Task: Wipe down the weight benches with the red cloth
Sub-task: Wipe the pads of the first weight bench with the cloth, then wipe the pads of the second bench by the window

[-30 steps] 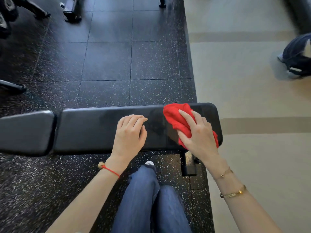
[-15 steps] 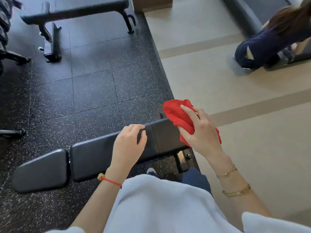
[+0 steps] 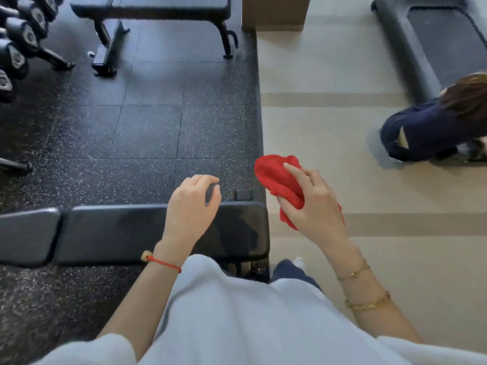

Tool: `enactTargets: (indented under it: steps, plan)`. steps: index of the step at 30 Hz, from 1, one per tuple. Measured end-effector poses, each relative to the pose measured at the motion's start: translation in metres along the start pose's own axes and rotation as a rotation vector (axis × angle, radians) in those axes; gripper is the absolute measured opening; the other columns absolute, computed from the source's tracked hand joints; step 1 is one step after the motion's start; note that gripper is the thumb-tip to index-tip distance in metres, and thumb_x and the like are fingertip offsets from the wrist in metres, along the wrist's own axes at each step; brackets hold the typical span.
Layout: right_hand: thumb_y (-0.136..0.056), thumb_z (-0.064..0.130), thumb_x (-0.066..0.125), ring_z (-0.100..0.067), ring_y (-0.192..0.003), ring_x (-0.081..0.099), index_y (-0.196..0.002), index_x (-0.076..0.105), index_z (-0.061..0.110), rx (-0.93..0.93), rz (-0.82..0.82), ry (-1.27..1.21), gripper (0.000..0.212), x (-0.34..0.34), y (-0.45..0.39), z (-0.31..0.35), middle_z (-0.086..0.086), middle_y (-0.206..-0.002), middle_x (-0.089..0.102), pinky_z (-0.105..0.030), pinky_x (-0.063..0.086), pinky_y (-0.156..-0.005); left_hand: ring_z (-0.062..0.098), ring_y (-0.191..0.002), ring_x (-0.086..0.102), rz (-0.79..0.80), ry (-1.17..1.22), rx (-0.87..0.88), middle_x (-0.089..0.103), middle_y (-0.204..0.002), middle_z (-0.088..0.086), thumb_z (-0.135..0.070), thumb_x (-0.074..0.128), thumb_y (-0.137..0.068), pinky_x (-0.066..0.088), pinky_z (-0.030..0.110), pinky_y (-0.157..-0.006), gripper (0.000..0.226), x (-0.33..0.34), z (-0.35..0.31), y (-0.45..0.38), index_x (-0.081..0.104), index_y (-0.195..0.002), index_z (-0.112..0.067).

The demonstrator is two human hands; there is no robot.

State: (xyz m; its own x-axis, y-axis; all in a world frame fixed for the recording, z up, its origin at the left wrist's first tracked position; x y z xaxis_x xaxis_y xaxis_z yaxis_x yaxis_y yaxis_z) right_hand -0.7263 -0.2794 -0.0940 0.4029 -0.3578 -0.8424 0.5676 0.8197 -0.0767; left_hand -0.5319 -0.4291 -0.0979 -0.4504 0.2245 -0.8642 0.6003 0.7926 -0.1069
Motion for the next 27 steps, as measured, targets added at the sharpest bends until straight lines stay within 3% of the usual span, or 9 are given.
enactTargets:
  steps: [6, 12, 27]
  plan:
    - [-0.084, 0.038, 0.067, -0.023, -0.116, 0.054, -0.140, 0.047, 0.030, -0.150, 0.155, 0.005, 0.060, -0.066, -0.038, -0.086, -0.001, -0.128, 0.054, -0.042, 0.044, -0.100, 0.022, -0.101, 0.062, -0.121, 0.008, -0.212, 0.070, -0.108, 0.000, -0.021, 0.057, -0.096, 0.051, 0.036, -0.081, 0.019, 0.045, -0.095, 0.006, 0.069, -0.109, -0.015]
    - [-0.085, 0.037, 0.066, -0.026, -0.114, 0.056, -0.138, 0.049, 0.028, -0.197, 0.179, -0.065, 0.056, -0.100, -0.064, -0.141, -0.002, -0.128, 0.054, -0.048, 0.047, -0.095, 0.022, -0.101, 0.062, -0.178, -0.019, -0.288, 0.070, -0.108, -0.001, -0.022, 0.056, -0.096, 0.051, 0.036, -0.082, 0.019, 0.063, -0.154, -0.004, 0.069, -0.109, -0.017]
    - [-0.083, 0.036, 0.069, -0.025, -0.112, 0.057, -0.137, 0.050, 0.029, -0.295, 0.196, -0.120, 0.058, -0.078, -0.195, -0.163, -0.001, -0.126, 0.055, -0.043, 0.048, -0.095, 0.023, -0.103, 0.060, -0.221, -0.022, -0.395, 0.069, -0.111, 0.000, -0.022, 0.055, -0.097, 0.048, 0.036, -0.086, 0.021, 0.096, -0.161, -0.090, 0.068, -0.111, -0.015]
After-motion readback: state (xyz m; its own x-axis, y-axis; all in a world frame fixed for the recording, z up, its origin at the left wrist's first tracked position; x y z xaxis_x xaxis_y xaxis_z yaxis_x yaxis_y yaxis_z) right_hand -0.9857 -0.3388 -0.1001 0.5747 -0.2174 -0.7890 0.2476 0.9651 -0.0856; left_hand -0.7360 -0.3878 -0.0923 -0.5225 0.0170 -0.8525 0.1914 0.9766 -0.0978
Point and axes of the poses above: each hand's wrist, its own y-axis away from the middle knuckle, its own x-axis out of the palm, z = x × y, the point moved 5 cm from there along -y, towards the middle knuckle
